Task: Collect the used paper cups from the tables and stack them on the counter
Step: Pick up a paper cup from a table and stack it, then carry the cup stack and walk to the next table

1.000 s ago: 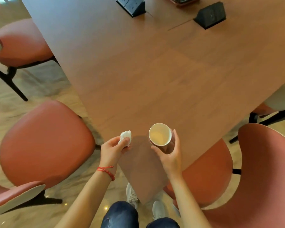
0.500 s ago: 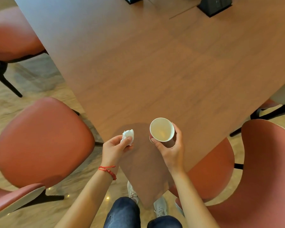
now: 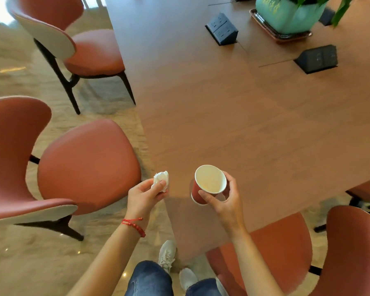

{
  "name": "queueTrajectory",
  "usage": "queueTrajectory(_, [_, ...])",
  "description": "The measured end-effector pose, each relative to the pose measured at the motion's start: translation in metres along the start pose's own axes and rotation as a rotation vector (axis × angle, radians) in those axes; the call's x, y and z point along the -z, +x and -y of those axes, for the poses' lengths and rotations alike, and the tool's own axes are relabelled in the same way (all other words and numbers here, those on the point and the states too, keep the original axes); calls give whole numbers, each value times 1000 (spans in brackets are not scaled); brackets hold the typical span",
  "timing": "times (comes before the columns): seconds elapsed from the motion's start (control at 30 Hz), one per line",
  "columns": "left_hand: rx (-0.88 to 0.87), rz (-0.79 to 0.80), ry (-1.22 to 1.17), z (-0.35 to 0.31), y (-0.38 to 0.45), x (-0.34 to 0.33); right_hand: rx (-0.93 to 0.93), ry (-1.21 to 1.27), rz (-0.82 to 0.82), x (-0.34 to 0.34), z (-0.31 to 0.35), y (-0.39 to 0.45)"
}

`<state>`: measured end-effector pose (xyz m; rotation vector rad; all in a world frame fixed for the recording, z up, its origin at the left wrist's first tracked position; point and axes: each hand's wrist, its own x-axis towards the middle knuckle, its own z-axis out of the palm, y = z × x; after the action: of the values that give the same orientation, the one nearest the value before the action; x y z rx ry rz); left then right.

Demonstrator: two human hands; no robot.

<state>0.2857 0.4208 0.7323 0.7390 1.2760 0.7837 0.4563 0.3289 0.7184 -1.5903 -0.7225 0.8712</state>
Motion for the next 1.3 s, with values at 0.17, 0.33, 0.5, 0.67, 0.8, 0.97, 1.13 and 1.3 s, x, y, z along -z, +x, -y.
queueTrajectory(0.17, [-53, -173, -138, 12, -51, 27, 33, -22, 217, 0, 10, -22])
queueTrajectory(0.33, [-91, -349, -293, 22, -100, 61, 96, -86, 400, -22, 22, -41])
queueTrajectory(0.5, [-146, -521, -431, 35, -144, 109, 157, -113, 598, -66, 26, -68])
queueTrajectory(0.67, [-203, -708, -576, 52, -192, 161, 185, -148, 827, -118, 23, -114])
queueTrajectory(0.8, [-232, -873, -700, 73, -241, 211, 230, -187, 1013, -164, 21, -166])
queueTrajectory(0.97, [-300, -1054, -823, 105, -314, 278, 274, -232, 1277, -224, 19, -256])
queueTrajectory(1.13, [-347, -1241, -892, 148, -397, 341, 283, -260, 1477, -273, 5, -360])
queueTrajectory(1.3, [-366, -1439, -958, 199, -476, 393, 258, -267, 1655, -313, -11, -460])
